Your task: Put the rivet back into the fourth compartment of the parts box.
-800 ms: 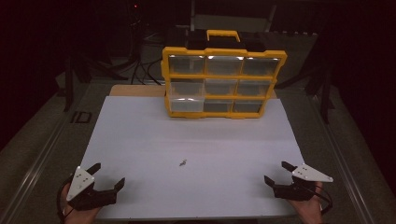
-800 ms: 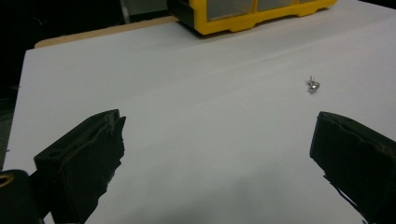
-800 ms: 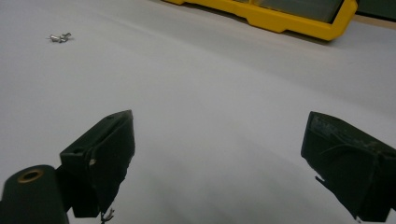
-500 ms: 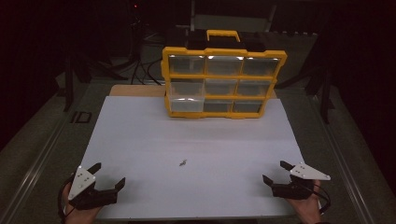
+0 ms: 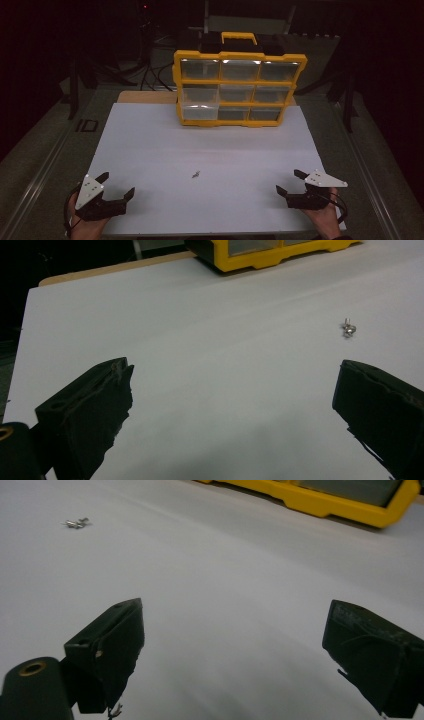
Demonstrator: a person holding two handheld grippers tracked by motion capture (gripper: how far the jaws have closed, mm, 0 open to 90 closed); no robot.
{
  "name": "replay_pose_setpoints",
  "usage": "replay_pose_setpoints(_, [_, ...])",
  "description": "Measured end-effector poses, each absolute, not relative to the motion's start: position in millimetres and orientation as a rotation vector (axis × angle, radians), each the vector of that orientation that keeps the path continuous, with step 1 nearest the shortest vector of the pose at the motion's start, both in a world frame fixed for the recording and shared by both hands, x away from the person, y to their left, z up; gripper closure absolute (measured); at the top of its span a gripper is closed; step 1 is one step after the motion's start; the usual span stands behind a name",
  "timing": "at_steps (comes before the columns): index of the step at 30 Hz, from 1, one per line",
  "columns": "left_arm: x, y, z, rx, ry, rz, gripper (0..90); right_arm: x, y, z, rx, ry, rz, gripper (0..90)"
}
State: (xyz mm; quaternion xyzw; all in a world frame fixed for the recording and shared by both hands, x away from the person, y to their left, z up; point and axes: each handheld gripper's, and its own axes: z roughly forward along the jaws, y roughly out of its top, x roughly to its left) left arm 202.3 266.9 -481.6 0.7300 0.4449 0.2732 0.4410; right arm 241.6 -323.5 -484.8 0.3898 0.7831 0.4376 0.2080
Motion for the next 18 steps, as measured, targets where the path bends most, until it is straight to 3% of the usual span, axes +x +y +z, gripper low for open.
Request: replay_pose_setpoints(18, [206,266,-479,1.801,1.104,0.676,2.9,265,-278,-450,0.938,2.264,1.205,9.7])
